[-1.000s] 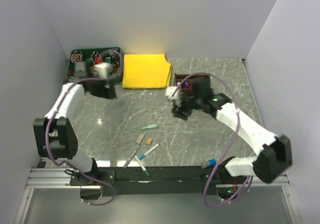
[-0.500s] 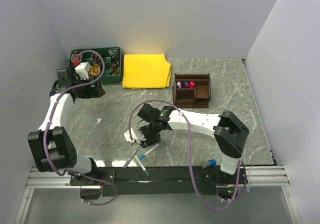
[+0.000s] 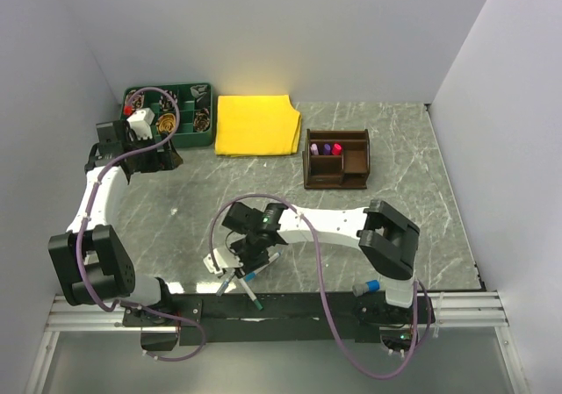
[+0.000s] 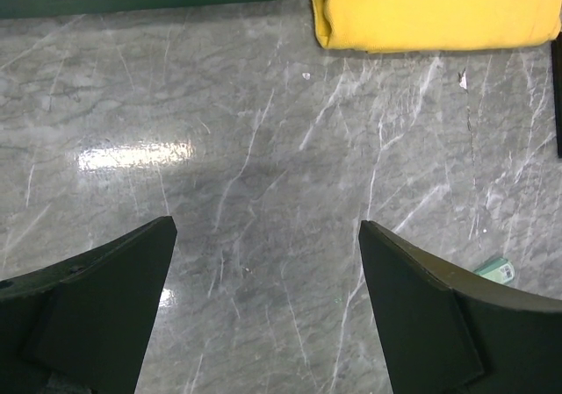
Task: Sort the stationery into containers
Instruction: Pick up the pen from the corner of the board.
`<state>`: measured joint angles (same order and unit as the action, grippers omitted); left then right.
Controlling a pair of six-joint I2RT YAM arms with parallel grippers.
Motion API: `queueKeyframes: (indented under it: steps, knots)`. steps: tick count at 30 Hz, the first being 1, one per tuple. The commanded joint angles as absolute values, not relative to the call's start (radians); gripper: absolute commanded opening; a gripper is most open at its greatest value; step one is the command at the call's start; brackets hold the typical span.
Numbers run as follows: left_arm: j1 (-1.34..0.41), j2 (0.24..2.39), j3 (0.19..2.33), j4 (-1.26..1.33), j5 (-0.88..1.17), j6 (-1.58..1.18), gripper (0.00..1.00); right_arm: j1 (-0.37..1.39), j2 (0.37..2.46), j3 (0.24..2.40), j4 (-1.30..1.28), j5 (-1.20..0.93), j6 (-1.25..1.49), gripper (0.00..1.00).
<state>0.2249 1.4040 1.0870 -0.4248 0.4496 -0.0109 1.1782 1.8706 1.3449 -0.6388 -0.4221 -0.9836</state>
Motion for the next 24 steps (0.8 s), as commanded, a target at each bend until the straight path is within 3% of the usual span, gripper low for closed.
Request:
queueKeyframes:
  steps: [1, 24]
  knots:
    - [0.230, 1.362, 1.108, -0.380, 0.465, -0.014, 0.93, 1.187, 1.879, 1.344, -0.612, -0.399, -0.950, 0.47]
    - [0.230, 1.353, 1.131, -0.431, 0.410, -0.021, 0.93, 1.187, 1.836, 1.232, -0.508, -0.364, -0.943, 0.44]
